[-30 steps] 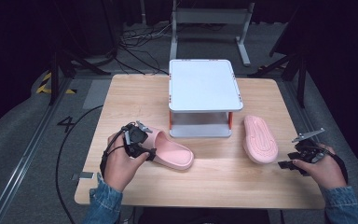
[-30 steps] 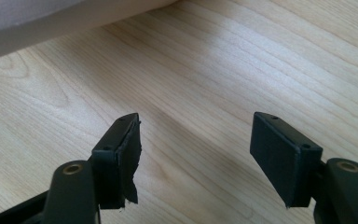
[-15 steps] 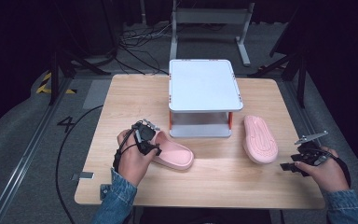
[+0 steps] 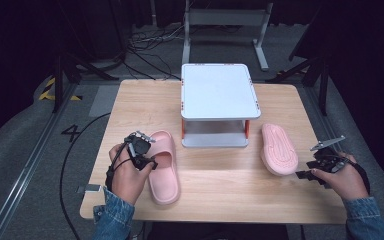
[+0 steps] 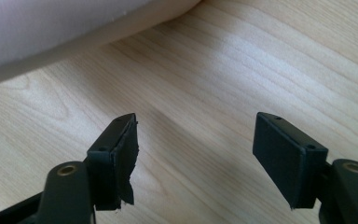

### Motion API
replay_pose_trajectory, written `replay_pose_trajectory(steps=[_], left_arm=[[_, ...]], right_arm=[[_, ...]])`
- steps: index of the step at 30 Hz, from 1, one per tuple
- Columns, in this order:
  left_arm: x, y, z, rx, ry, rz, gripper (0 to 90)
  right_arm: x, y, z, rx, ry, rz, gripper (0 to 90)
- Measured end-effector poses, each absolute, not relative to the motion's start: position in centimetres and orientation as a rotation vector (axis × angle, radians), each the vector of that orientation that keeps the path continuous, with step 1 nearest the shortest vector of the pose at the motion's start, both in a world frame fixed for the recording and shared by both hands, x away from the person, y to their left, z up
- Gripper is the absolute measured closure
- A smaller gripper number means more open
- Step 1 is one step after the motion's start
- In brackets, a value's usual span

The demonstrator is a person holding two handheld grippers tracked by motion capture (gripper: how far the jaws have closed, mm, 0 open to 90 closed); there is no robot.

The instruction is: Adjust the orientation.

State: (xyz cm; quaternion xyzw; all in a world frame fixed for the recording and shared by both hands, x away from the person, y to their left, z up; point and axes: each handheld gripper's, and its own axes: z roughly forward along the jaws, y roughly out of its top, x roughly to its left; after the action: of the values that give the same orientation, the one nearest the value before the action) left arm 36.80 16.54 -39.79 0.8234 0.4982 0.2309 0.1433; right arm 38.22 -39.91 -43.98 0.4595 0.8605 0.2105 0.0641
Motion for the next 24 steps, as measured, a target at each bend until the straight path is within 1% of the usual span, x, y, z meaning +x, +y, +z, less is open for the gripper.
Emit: replay_pose_trajectory(steps=[5, 7, 9, 12, 14, 15, 17, 18, 20, 21, 23, 24], left_arm=[[36.7, 16.9, -39.9, 2.371, 1.439, 0.664, 28.1], [36.7, 16.5, -40.0, 2.376, 1.402, 0.66, 27.7], [36.9, 15.9, -40.3, 2.413, 1.358, 0.681, 27.7], [37.5, 15.2, -41.7, 2.477, 1.316, 0.719, 28.4], [37.7, 15.2, -42.1, 2.484, 1.317, 0.717, 35.4], [37.9, 15.2, -42.3, 2.484, 1.321, 0.722, 40.3], [37.9, 15.4, -41.9, 2.458, 1.332, 0.729, 52.8], [37.9, 15.4, -41.9, 2.458, 1.332, 0.729, 55.1], [37.9, 15.4, -41.5, 2.459, 1.328, 0.705, 67.8], [37.8, 15.2, -41.4, 2.456, 1.313, 0.721, 67.8], [37.6, 14.9, -41.0, 2.467, 1.31, 0.751, 73.8], [37.5, 14.8, -40.8, 2.46, 1.306, 0.751, 74.2]], right_arm=[[38.5, -39.7, -44.0, 1.381, 2.605, 0.637, 31.7], [38.5, -39.6, -44.1, 1.376, 2.607, 0.636, 31.6], [38.4, -39.6, -44.0, 1.376, 2.607, 0.635, 31.7], [38.3, -39.7, -44.0, 1.383, 2.601, 0.633, 31.3], [38.2, -39.7, -44.0, 1.378, 2.602, 0.631, 31.0], [38.1, -39.7, -43.9, 1.373, 2.597, 0.64, 30.6], [38.0, -39.8, -43.8, 1.363, 2.598, 0.639, 30.5], [37.9, -39.8, -43.8, 1.37, 2.595, 0.64, 30.6], [37.8, -39.9, -43.9, 1.373, 2.592, 0.637, 30.6], [37.8, -39.9, -43.9, 1.373, 2.592, 0.637, 30.6], [37.7, -39.9, -44.0, 1.379, 2.59, 0.633, 30.6], [37.6, -39.9, -44.0, 1.378, 2.592, 0.632, 30.6]])
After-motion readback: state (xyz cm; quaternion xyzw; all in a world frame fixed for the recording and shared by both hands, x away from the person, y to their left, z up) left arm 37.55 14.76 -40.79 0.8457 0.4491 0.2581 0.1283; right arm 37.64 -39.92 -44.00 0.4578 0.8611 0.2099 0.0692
